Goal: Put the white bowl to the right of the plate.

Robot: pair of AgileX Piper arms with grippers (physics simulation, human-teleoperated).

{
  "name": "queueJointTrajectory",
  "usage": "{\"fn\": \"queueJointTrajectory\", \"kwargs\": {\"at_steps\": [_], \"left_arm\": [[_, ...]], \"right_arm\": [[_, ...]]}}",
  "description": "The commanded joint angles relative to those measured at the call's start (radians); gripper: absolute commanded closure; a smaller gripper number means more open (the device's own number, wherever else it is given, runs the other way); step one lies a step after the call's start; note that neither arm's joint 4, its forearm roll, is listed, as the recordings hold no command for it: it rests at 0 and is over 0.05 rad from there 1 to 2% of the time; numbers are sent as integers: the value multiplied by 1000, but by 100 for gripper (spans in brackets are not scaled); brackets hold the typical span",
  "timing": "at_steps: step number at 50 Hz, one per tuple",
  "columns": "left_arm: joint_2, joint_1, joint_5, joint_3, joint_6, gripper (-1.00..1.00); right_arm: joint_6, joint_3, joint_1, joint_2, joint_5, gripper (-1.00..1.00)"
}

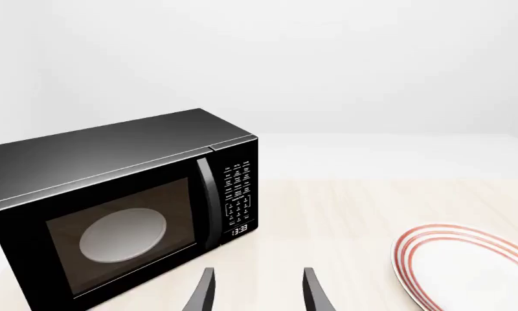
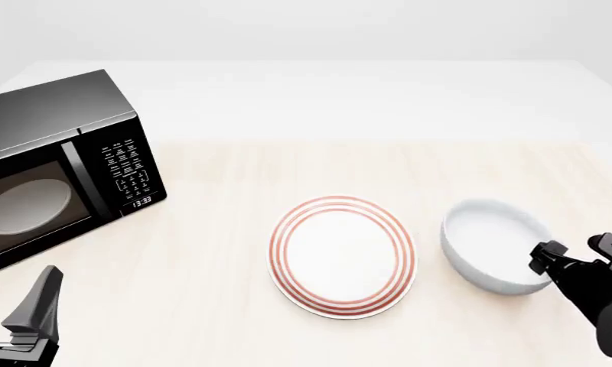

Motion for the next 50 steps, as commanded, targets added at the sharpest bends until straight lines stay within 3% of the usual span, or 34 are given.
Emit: {"fn": "queueJointTrajectory", "kwargs": {"at_steps": [1,7,10,11,12,13,17,20,22,27,31,33,38,50], "left_arm": [[0,0,0,0,0,-100],[0,0,0,0,0,-100],[0,0,0,0,0,-100],[0,0,0,0,0,-100],[0,0,0,0,0,-100],[0,0,0,0,0,-100],[0,0,0,0,0,-100],[0,0,0,0,0,-100],[0,0,0,0,0,-100],[0,0,0,0,0,-100],[0,0,0,0,0,-100],[0,0,0,0,0,-100],[0,0,0,0,0,-100],[0,0,0,0,0,-100]], "right_arm": [[-22,18,-2,-208,143,-100],[-44,29,6,-412,286,-100],[-124,16,7,-494,367,-100],[-82,36,41,-548,383,-100],[-92,35,47,-562,397,-100],[-92,35,47,-563,398,-100],[-177,45,43,-617,440,-100],[-169,81,75,-621,415,-100],[-208,93,86,-610,402,-100],[-171,124,131,-656,404,-100],[-219,123,164,-739,460,-100],[-189,140,199,-829,491,-100],[-204,155,245,-870,517,-100],[-230,201,283,-1214,804,-100]]}}
